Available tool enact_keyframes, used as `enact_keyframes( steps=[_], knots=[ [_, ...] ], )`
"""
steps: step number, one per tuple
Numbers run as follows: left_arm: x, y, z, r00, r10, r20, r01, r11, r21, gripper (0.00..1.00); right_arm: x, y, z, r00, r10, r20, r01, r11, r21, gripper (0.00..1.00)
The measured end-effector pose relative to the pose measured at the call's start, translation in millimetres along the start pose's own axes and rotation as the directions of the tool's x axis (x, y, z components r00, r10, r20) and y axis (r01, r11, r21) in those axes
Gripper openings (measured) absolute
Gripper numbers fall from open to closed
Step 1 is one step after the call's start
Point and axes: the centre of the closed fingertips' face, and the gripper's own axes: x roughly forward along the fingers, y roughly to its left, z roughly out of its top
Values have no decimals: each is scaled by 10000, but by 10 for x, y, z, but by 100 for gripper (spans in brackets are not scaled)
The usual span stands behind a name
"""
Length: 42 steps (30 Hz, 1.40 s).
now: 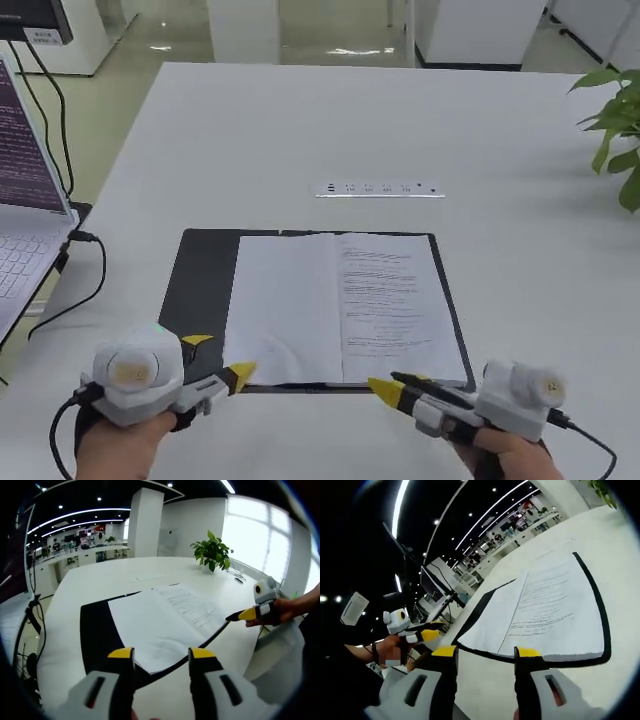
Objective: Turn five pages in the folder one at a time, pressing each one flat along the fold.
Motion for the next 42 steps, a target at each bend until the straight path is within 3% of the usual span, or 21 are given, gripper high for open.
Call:
enact_keyframes(
  steps=[4, 7, 13, 16, 18, 20, 26, 34, 42],
  knots=[
    [-108, 19, 88, 10000, -25, 92, 22, 9995, 303, 46, -164, -63, 186, 9992, -365, 191, 380, 9957, -841, 51],
    [-193, 30, 161, 9998, -47, 167, 39, 9988, 490, 48, -307, -124, 354, 9969, -720, 327, 763, 9842, -1596, 53],
    [-300, 45, 247, 9997, -132, 209, 114, 9964, 845, 52, -538, -165, 649, 9890, -1100, 993, 1296, 9668, -2202, 57],
    [-346, 51, 297, 9995, -156, 275, 129, 9954, 944, 54, -645, -175, 725, 9842, -1409, 1068, 1658, 9458, -2793, 56],
    [-375, 43, 325, 9993, -178, 321, 146, 9952, 969, 55, -684, -163, 715, 9850, -1524, 805, 1704, 9311, -3225, 58],
    [-393, 41, 336, 9992, -194, 357, 159, 9952, 965, 57, -712, -150, 719, 9849, -1548, 779, 1721, 9266, -3342, 60],
    [-461, 6, 297, 9994, -253, 228, 228, 9940, 1066, 64, -823, -129, 690, 9822, -1637, 916, 1848, 9285, -3220, 64],
    [-503, -35, 132, 9995, -277, -118, 288, 9946, 1001, 69, -900, -95, 413, 9803, -1922, 461, 1967, 9272, -3187, 68],
    [-402, -102, 199, 9987, -498, -123, 508, 9941, 960, 69, -990, -119, 356, 9763, -2107, 487, 2158, 9344, -2833, 71]
  ],
)
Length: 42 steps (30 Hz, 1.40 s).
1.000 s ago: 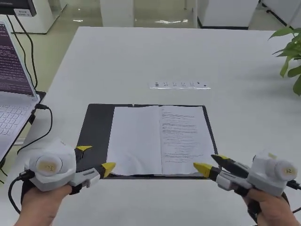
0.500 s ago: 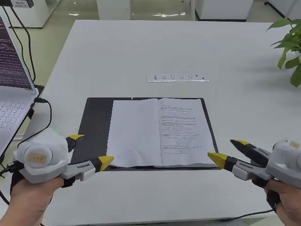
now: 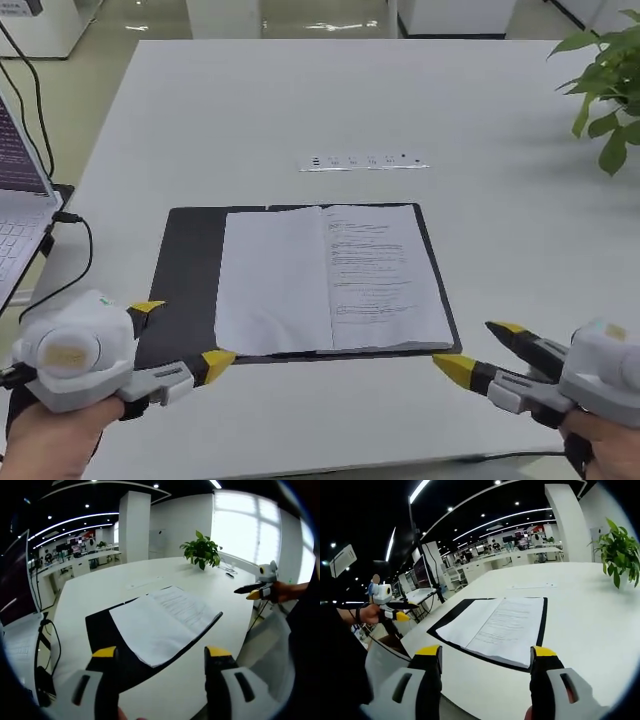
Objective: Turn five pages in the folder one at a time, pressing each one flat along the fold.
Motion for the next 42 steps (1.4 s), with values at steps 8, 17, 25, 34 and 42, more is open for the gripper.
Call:
enact_keyframes(
  steps=[8, 17, 25, 34, 42],
  knots=[
    [184, -211, 55, 9983, -561, -151, 565, 9981, 262, 69, -71, -38, -7, 9997, -224, 96, 222, 9995, 217, 73],
    [349, -431, 112, 9935, -1088, -338, 1105, 9924, 540, 69, -171, -61, -122, 9995, -321, -82, 324, 9987, 389, 75],
    [432, -567, 119, 9896, -1337, -530, 1374, 9878, 728, 70, -221, -77, -135, 9994, -355, 10, 354, 9974, 627, 74],
    [573, -696, 184, 9876, -1473, -533, 1510, 9858, 737, 69, -246, -142, -145, 9990, -440, 12, 439, 9970, 636, 75],
    [794, -908, 275, 9817, -1808, -605, 1858, 9783, 915, 68, -291, -200, -186, 9990, -417, 176, 399, 9948, 933, 74]
  ],
)
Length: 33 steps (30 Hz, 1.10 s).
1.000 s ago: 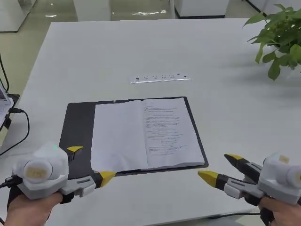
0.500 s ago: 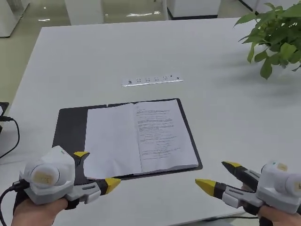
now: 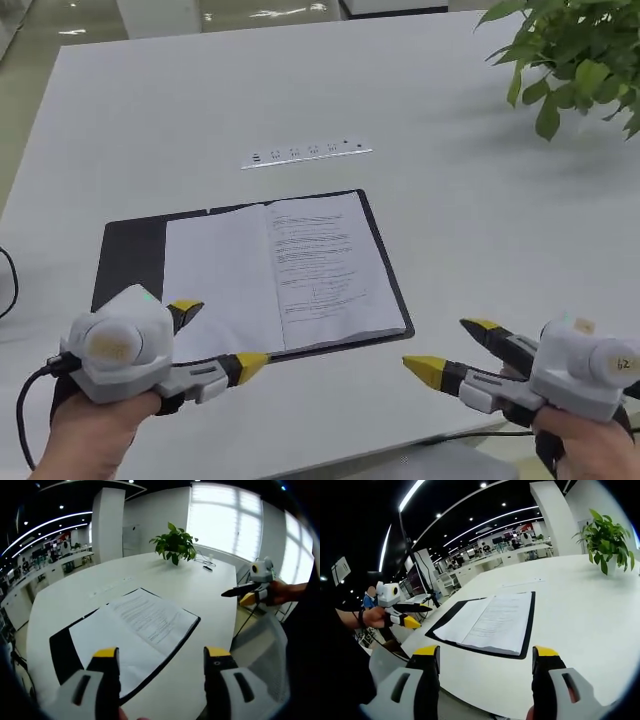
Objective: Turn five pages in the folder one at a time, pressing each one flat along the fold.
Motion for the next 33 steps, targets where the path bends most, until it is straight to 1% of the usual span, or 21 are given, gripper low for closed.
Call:
enact_keyframes(
  steps=[2, 3, 6, 8, 9, 10, 13, 18, 19, 21, 22, 24, 26, 30, 33],
  knots=[
    [76, -42, 42, 9999, -128, 0, 128, 9999, 79, 68, -7, -3, -11, 10000, 30, 4, -30, 10000, 76, 74],
    [122, -81, 69, 9998, -204, 1, 204, 9997, 132, 68, -9, 1, -17, 10000, 62, 2, -62, 9999, 120, 74],
    [252, -167, 118, 9990, -437, -74, 439, 9985, 323, 67, -23, 16, -63, 9998, 141, -154, -140, 9999, 66, 74],
    [340, -248, 149, 9979, -637, -103, 641, 9970, 445, 67, -31, 5, -93, 9995, 182, -253, -181, 9998, 39, 74],
    [378, -264, 161, 9975, -701, -121, 705, 9964, 465, 67, -35, -2, -100, 9994, 175, -287, -175, 9998, 16, 74],
    [433, -305, 178, 9966, -805, -147, 812, 9952, 542, 67, -40, -16, -108, 9993, 200, -309, -201, 9998, -11, 74],
    [564, -395, 219, 9944, -1034, -199, 1046, 9921, 696, 67, -59, -46, -88, 9995, 210, -220, -208, 9998, 74, 74],
    [810, -513, 265, 9903, -1378, -197, 1388, 9884, 615, 66, -68, -56, -86, 9995, 275, -182, -271, 9994, 221, 74],
    [868, -567, 266, 9879, -1524, -306, 1543, 9849, 783, 66, -69, -56, -88, 9994, 282, -187, -278, 9994, 228, 74],
    [945, -636, 278, 9850, -1686, -363, 1712, 9812, 887, 66, -69, -60, -99, 9994, 272, -203, -266, 9993, 265, 74],
    [1003, -683, 278, 9822, -1827, -440, 1862, 9775, 990, 66, -70, -85, -123, 9994, 210, -257, -203, 9994, 295, 73],
    [1101, -739, 266, 9781, -1982, -641, 2047, 9714, 1202, 66, -78, -119, -165, 9992, 188, -353, -176, 9992, 359, 73],
    [1169, -773, 265, 9754, -2068, -761, 2153, 9679, 1297, 66, -96, -146, -185, 9992, 161, -368, -145, 9990, 425, 73],
    [1318, -814, 271, 9705, -2193, -1003, 2329, 9603, 1536, 65, -125, -178, -171, 9996, 136, -227, -121, 9978, 646, 73],
    [1421, -809, 283, 9696, -2247, -969, 2367, 9617, 1380, 65, -119, -204, -162, 9999, 93, -107, -84, 9968, 795, 73]
  ],
)
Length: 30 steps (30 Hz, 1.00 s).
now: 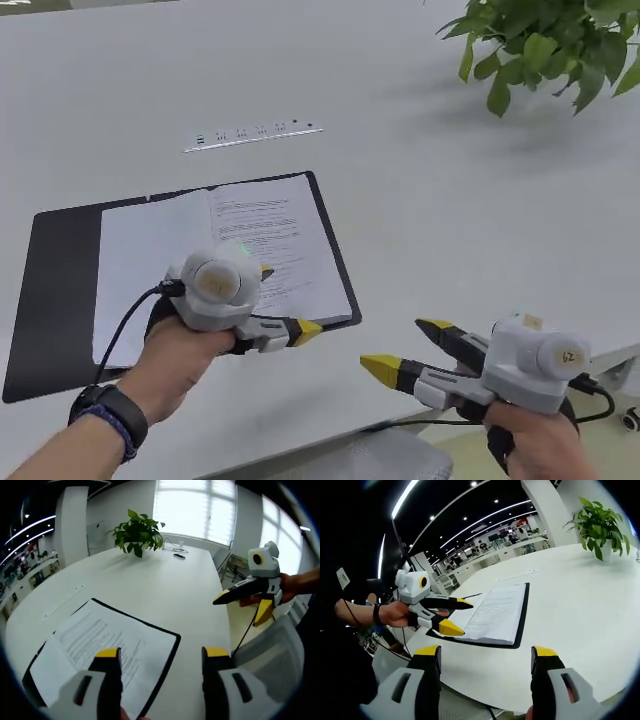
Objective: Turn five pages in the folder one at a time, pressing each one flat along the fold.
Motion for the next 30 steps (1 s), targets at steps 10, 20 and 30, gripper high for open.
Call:
enact_keyframes(
  steps=[10, 20, 30],
  knots=[
    [341, 67, -41, 9995, 251, -180, -259, 9985, -487, 64, 79, 26, 2, 9999, 92, -90, -92, 10000, 34, 72],
    [570, 201, -135, 9931, 1025, -570, -1029, 9947, -37, 64, 139, 93, -9, 9995, 229, -208, -227, 9997, 90, 71],
    [798, 305, -187, 9877, 1379, -732, -1399, 9899, -228, 69, 144, 61, -46, 9991, 206, -379, -195, 9994, 273, 69]
  ],
)
